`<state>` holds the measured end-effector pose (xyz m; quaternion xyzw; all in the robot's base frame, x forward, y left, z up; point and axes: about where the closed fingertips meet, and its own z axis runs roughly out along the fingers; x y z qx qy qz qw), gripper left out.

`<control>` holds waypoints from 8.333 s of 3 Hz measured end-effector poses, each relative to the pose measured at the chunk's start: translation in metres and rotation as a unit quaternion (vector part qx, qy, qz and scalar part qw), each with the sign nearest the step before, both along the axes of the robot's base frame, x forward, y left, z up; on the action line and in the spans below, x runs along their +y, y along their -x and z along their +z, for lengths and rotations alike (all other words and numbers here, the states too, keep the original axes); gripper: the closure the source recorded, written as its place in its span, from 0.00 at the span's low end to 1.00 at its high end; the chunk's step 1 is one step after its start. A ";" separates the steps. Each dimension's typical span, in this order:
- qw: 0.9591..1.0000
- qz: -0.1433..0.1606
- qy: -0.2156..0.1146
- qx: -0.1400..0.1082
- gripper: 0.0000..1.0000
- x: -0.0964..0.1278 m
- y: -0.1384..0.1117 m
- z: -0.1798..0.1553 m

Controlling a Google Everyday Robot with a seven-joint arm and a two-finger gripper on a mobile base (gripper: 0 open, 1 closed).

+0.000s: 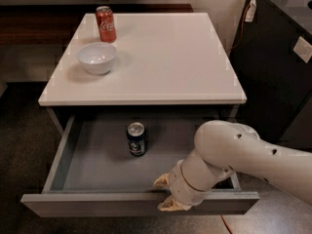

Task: Pick pepsi can from top drawer and place on counter

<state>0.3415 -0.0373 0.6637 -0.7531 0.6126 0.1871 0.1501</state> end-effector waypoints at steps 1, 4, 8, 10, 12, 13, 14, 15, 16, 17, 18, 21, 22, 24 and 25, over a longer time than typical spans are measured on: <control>1.000 0.001 0.000 -0.001 0.15 0.000 0.006 -0.001; 0.999 -0.022 -0.040 -0.005 0.00 -0.008 -0.014 0.020; 0.988 -0.112 -0.107 -0.028 0.00 0.015 -0.117 0.062; 0.978 -0.178 -0.098 -0.052 0.00 0.037 -0.162 0.034; 0.968 -0.231 -0.086 -0.055 0.00 0.048 -0.186 0.018; 0.965 -0.241 -0.098 -0.044 0.00 0.058 -0.193 0.014; 0.964 -0.240 -0.111 -0.036 0.03 0.067 -0.196 0.013; 0.963 -0.239 -0.118 -0.034 0.26 0.072 -0.197 0.012; 0.964 -0.232 -0.123 -0.035 0.49 0.077 -0.196 0.014; 0.968 -0.207 -0.139 -0.036 0.80 0.081 -0.182 0.037; 0.971 -0.178 -0.153 -0.036 1.00 0.086 -0.164 0.062; 0.981 -0.070 -0.182 -0.019 1.00 0.073 -0.136 0.167; 0.983 -0.049 -0.179 -0.014 1.00 0.058 -0.158 0.212; 0.979 -0.067 -0.191 -0.031 1.00 0.051 -0.162 0.226; 0.977 -0.085 -0.193 -0.044 1.00 0.045 -0.174 0.243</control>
Offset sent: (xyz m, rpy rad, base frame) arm -0.0048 -0.0019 0.0042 0.0300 -0.0119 -0.0179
